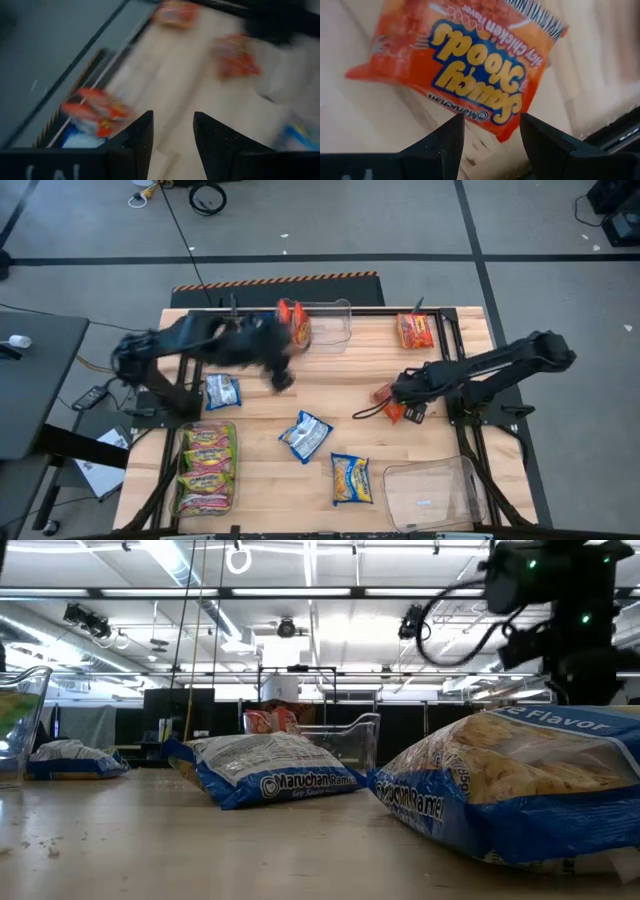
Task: Sort Maruchan noodles
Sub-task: Put the orange noodle pack into the top transparent bin
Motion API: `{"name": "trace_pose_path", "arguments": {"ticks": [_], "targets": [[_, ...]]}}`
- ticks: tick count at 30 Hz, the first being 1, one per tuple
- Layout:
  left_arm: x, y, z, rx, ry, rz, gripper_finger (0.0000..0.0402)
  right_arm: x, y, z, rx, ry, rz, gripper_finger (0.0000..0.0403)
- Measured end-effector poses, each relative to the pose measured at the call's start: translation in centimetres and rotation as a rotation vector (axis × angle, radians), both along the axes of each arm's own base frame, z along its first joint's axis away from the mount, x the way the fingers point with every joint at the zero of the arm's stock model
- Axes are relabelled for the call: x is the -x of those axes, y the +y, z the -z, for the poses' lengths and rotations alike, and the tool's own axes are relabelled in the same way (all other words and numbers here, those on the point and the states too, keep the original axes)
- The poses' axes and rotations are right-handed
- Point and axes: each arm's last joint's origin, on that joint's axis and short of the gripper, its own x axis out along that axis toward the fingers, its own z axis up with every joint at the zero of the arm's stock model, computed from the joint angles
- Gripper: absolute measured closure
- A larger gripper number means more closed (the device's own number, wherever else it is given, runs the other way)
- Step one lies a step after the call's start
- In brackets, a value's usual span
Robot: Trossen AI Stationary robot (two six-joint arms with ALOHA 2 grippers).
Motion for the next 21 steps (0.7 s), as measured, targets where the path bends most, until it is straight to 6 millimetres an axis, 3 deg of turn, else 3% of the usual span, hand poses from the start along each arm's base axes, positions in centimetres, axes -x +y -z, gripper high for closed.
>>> {"name": "trace_pose_path", "arguments": {"ticks": [5, 11, 17, 21], "targets": [[3.7, -5.3, -2.0, 0.009, -0.103, 0.150, 0.0257, -2.5, 0.5, 1.5, -0.073, 0.041, 0.077, 0.0206], [6.3, -9.8, -2.5, -0.011, -0.203, 0.169, 0.0258, -7.3, 1.3, 2.1, -0.196, -0.124, 0.175, 0.0206], [7.4, -12.4, -1.9, -0.028, -0.253, 0.161, 0.0258, -12.7, 0.5, 1.9, -0.199, -0.403, 0.227, 0.0206], [7.1, -13.2, -0.1, -0.010, -0.290, 0.044, 0.0258, -14.9, -0.5, -0.5, -0.179, -0.545, 0.223, 0.0206]]}}
